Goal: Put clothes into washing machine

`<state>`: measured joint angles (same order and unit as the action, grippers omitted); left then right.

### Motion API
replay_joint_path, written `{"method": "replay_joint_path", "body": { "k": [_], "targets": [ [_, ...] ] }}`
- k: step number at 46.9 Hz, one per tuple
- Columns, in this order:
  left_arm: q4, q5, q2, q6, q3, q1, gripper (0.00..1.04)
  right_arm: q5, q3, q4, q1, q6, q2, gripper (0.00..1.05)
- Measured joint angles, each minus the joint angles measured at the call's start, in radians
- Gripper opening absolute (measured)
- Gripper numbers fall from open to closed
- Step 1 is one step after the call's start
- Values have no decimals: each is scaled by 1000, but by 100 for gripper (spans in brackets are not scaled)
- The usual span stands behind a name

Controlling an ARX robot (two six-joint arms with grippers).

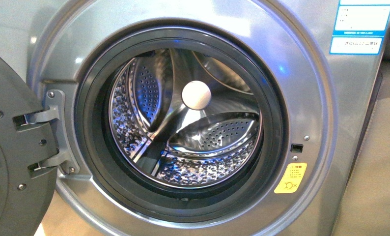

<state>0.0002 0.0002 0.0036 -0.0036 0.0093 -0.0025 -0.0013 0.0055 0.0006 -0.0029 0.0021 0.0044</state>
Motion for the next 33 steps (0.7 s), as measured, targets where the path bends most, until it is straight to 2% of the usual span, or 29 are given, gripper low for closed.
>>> {"method": "replay_joint_path", "body": {
  "k": [33],
  "targets": [
    [0,0,0,0,0,0,98,0,0,0,0,0,0,97]
  ]
}}
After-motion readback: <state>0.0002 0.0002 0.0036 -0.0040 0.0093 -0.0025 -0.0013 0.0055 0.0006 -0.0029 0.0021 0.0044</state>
